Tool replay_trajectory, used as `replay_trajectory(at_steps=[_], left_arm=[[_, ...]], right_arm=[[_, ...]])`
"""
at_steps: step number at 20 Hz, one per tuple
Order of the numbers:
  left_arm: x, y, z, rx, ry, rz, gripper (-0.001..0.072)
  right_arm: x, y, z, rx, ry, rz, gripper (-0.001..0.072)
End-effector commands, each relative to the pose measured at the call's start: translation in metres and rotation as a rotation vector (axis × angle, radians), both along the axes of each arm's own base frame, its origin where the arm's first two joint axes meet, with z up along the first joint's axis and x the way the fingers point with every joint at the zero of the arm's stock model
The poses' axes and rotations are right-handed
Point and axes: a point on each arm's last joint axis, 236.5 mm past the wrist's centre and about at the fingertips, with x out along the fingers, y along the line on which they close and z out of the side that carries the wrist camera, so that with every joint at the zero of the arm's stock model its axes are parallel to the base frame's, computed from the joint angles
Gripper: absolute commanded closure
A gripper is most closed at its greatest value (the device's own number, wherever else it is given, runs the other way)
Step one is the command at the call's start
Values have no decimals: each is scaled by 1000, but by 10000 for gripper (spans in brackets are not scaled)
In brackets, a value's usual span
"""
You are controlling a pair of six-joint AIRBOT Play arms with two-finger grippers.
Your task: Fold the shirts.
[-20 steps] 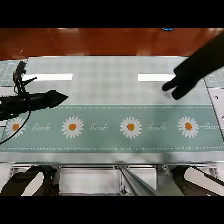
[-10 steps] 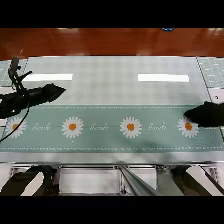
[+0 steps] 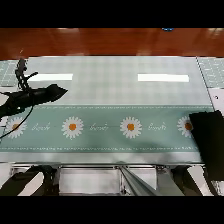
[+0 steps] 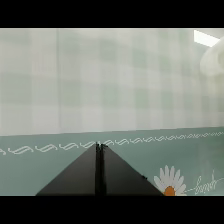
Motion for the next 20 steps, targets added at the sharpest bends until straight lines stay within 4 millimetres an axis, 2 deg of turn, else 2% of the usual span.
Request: replay_trajectory(at_steps=[1,2,3,4,5,6,7,8,9,10,11,12,13,14,15,16,18,20], left_arm=[[22,5,13,34,-57,-6,687],[35,5,28,35,-88,-10,687],[49,4,50,36,-128,-22,687],[61,0,72,32,-161,-47,687],[69,-7,98,20,-191,-85,687],[75,-18,124,20,-232,-131,687],[80,-31,147,23,-276,-172,688],[85,-45,165,24,-315,-201,688],[88,-59,174,38,-325,-223,688],[91,-69,172,80,-316,-239,688],[94,-76,155,149,-281,-248,688],[95,-75,129,231,-223,-249,688],[93,-66,92,330,-118,-242,687],[87,-52,58,405,-3,-230,687],[76,-42,28,452,102,-232,687],[67,-37,9,466,161,-246,687],[53,-33,-15,465,225,-255,687],[47,-35,-24,455,258,-266,687]], right_arm=[[17,-8,1,-1,-68,-14,343],[54,-10,9,5,-219,48,627],[111,-10,28,-15,-446,156,688],[173,-10,62,-78,-687,244,688],[225,-2,97,-142,-873,331,688],[275,23,134,-193,-1030,458,688],[314,61,158,-217,-1129,600,688],[347,116,171,-210,-1181,770,689],[369,173,167,-186,-1179,938,689],[383,231,147,-162,-1114,1132,689],[387,274,113,-148,-989,1305,689],[383,300,66,-163,-792,1485,690],[375,303,20,-172,-568,1583,690],[367,293,-15,-159,-391,1589,690],[356,282,-42,-117,-261,1552,690],[347,274,-62,-64,-173,1511,690],[339,264,-76,-23,-103,1468,688],[341,261,-73,-44,-107,1465,688]])
